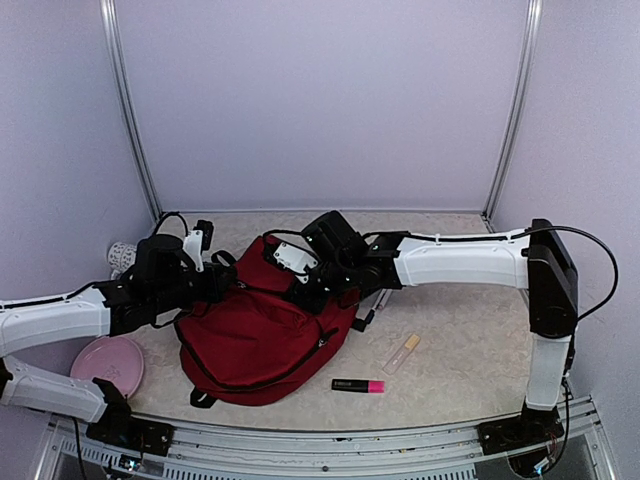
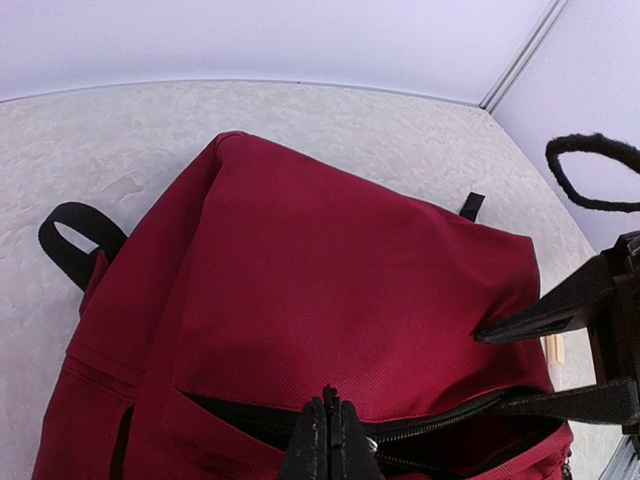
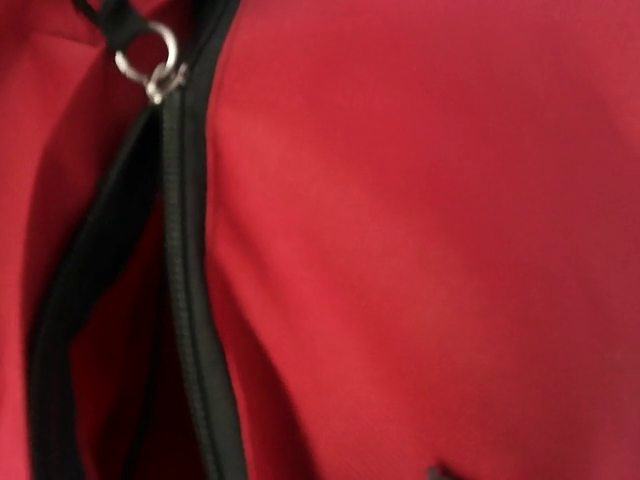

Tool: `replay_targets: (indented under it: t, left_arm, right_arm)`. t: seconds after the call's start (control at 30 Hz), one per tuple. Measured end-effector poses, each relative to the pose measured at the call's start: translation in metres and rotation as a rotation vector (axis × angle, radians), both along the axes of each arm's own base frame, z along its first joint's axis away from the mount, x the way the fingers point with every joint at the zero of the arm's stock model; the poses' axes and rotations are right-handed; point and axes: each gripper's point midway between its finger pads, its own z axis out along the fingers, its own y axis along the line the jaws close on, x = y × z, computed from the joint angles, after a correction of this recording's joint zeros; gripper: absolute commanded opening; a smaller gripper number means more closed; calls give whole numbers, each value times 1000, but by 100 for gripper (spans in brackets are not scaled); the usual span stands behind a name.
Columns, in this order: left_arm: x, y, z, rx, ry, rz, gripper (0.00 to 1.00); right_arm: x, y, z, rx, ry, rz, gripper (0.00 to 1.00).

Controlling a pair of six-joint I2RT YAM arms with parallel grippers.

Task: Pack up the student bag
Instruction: Adjust the lower front pocket of the student bag.

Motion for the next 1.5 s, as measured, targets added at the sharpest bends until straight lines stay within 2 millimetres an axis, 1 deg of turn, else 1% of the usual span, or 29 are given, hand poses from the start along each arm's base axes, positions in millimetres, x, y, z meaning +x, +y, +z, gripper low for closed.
replay_targets:
  t: [0.1, 0.13, 0.2, 0.33, 0.4, 0.53, 0.67, 0.77, 0.83, 0.9, 0.97, 1.03, 1.07, 1.13, 1.17, 1.2, 1.23, 1.27, 1.37, 1.4, 1.5]
  left_arm:
    - [4, 7, -2, 2, 4, 19, 0]
    - [6, 11, -3, 3, 6, 30, 0]
    - [12, 21, -5, 4, 10, 59, 0]
    - [24, 48, -13, 5, 25, 138, 0]
    - [27, 60, -20, -4, 43, 163, 0]
    - [28, 69, -29, -42, 76, 161, 0]
    - [27, 66, -23, -78, 71, 136, 0]
    - [16, 60, -18, -86, 51, 121, 0]
    - [1, 52, -8, -97, 21, 100, 0]
    - [-15, 43, 4, -125, -6, 76, 0]
    - [-34, 32, 17, -165, -27, 40, 0]
    - [-51, 21, 24, -198, -37, 5, 0]
    - [-59, 17, 27, -210, -38, -11, 9]
    - [-74, 7, 28, -220, -33, -43, 43]
    - [-80, 4, 27, -214, -32, -55, 57]
    - [-86, -1, 27, -210, -32, -68, 66]
    - [-91, -4, 27, -205, -32, -80, 71]
    - [-96, -8, 25, -185, -30, -94, 73]
    - [-103, -17, 25, -86, -42, -117, 77]
    - [-102, -21, 30, -54, -58, -120, 79]
    - [-95, -36, 61, 30, -141, -125, 89]
  right_arm:
    - [6, -4, -2, -30, -34, -15, 4]
    - [7, -6, -4, -42, -46, -20, 0]
    - [9, -9, -6, -67, -66, -26, 0]
    - [12, -19, -13, -99, -104, -43, 0]
    - [10, -24, -12, -99, -119, -45, 0]
    - [5, -23, 6, -43, -160, -33, 0]
    - [3, -24, 21, -7, -182, -26, 0]
    - [7, -27, 23, -1, -182, -32, 0]
    - [14, -31, 23, 0, -179, -43, 0]
    - [25, -37, 26, 10, -176, -60, 0]
    - [38, -42, 34, 33, -178, -74, 0]
    - [46, -42, 43, 63, -183, -66, 0]
    - [47, -41, 49, 80, -189, -54, 0]
    - [47, -38, 56, 102, -201, -19, 0]
    - [47, -38, 58, 104, -208, -10, 0]
    - [48, -39, 60, 104, -214, 2, 0]
    - [49, -40, 61, 104, -218, 10, 0]
    - [50, -41, 62, 104, -224, 22, 0]
    - [48, -41, 63, 106, -234, 61, 0]
    - [47, -40, 64, 109, -235, 76, 0]
    - [42, -38, 67, 118, -241, 119, 0]
